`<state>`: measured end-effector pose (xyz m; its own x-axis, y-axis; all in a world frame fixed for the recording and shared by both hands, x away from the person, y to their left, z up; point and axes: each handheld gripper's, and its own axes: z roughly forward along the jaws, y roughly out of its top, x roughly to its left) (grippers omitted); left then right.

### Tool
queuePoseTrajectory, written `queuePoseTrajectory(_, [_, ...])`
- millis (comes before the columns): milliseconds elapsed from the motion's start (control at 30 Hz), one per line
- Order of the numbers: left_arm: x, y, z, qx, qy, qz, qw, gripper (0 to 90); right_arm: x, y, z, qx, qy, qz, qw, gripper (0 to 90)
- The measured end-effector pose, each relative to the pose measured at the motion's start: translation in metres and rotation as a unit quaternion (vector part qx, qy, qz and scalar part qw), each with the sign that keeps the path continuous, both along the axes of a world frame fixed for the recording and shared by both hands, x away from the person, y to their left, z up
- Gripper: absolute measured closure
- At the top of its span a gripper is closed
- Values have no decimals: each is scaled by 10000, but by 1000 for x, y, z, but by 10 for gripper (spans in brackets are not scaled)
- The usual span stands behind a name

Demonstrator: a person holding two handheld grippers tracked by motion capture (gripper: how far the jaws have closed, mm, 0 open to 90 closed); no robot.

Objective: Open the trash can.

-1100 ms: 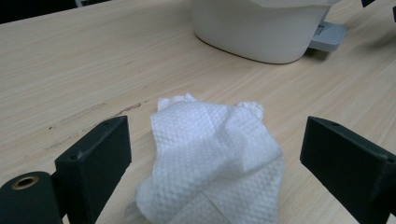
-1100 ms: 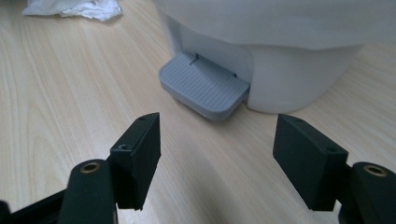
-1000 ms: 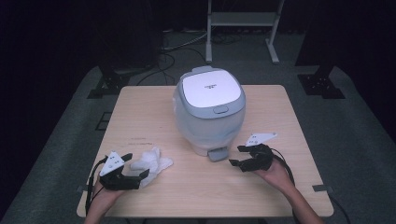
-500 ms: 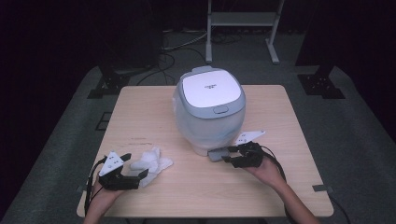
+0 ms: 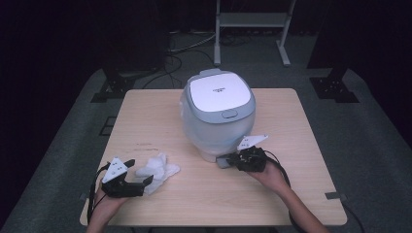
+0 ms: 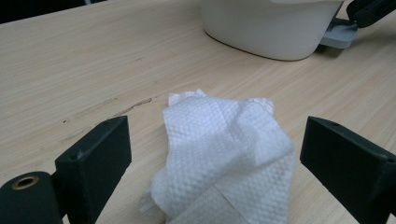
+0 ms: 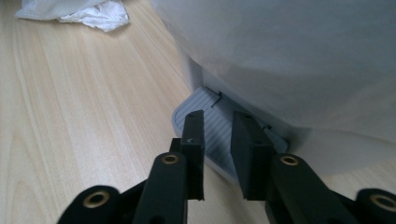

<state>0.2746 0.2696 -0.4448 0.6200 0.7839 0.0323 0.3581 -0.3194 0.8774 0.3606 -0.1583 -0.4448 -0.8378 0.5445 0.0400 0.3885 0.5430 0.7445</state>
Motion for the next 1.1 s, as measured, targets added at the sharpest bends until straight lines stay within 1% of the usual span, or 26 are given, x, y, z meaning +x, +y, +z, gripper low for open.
queuePoseTrajectory(133, [0,-1,0,-6,14,-5,10000,80,3,5,-3,-31,-3,-25,10000,782])
queuePoseTrajectory(200, [0,-1,0,-7,14,-6,10000,80,4,6,-5,-1,-14,-40,10000,795])
queuePoseTrajectory(333, [0,-1,0,-21,28,-14,10000,81,4,7,-6,30,-33,-45,10000,795])
queuePoseTrajectory(433, [0,-1,0,-33,23,-21,10000,80,3,8,-6,-20,-116,-68,9999,794])
queuePoseTrajectory(467, [0,-1,0,-31,22,-26,10000,81,1,9,-7,-59,-203,-86,9997,795])
queuePoseTrajectory(567, [0,-2,0,-14,28,-39,10000,81,0,9,-8,-58,-233,-116,9996,794])
queuePoseTrajectory(633, [0,-2,0,-56,60,-28,10000,85,-1,9,-10,-33,-247,-125,9996,794])
queuePoseTrajectory(733, [0,-2,1,-58,78,-35,9999,85,-1,10,-10,-107,-302,-119,9994,796])
queuePoseTrajectory(767, [0,-2,1,-66,86,-55,9999,116,-2,10,-10,-137,-306,-116,9994,796])
queuePoseTrajectory(800, [-1,-2,1,-88,79,-83,9999,116,-2,10,-10,-137,-306,-116,9994,796])
queuePoseTrajectory(1033, [-1,-8,1,34,103,-239,9997,145,-4,12,-11,-197,-379,-141,9990,798])
queuePoseTrajectory(1067, [-1,-8,1,34,103,-239,9997,179,-4,12,-11,-203,-387,-144,9989,798])
queuePoseTrajectory(1100, [-1,-9,2,15,124,-350,9993,212,-4,12,-12,-205,-384,-148,9989,798])
